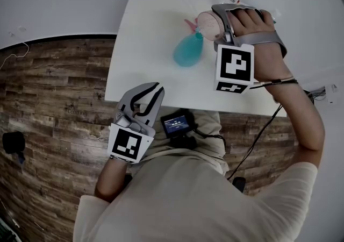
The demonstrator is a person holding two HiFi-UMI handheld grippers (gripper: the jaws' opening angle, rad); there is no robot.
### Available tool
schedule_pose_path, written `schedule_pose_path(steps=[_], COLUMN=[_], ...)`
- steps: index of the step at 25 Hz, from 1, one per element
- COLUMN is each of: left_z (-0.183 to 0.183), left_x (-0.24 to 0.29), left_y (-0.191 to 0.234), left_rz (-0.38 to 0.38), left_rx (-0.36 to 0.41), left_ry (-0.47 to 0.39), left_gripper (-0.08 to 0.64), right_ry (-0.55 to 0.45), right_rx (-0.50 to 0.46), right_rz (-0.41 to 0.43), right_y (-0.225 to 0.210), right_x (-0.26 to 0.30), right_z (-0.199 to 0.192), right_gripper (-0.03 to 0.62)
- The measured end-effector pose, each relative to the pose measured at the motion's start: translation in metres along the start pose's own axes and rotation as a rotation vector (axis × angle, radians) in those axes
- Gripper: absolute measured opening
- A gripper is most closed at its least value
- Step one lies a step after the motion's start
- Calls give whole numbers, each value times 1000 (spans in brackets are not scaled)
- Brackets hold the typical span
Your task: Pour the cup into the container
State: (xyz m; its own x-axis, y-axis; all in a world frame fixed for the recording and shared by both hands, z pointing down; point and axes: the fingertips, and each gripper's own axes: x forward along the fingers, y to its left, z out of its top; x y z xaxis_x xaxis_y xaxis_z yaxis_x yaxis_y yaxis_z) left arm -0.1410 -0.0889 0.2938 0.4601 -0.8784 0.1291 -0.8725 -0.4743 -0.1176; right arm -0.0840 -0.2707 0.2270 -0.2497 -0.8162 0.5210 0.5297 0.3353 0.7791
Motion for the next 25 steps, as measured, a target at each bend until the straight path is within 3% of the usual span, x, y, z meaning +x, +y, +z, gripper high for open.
schedule_pose_path(steps=[11,19,22,25], left_z=[0,0,2,5], left_x=[2,3,5,3], left_y=[-2,-3,0,6], left_rz=[-3,5,13,33], left_rx=[1,-9,-8,1], left_ry=[3,7,2,-5], left_gripper=[40,40,40,40], right_ry=[-27,0,-18,-44], right_rx=[-132,-395,-391,-294], right_rz=[-152,-287,-334,-314], right_y=[-8,-7,-15,-14], right_x=[-4,-3,-6,-10], right_z=[16,17,15,11], right_gripper=[371,371,371,371])
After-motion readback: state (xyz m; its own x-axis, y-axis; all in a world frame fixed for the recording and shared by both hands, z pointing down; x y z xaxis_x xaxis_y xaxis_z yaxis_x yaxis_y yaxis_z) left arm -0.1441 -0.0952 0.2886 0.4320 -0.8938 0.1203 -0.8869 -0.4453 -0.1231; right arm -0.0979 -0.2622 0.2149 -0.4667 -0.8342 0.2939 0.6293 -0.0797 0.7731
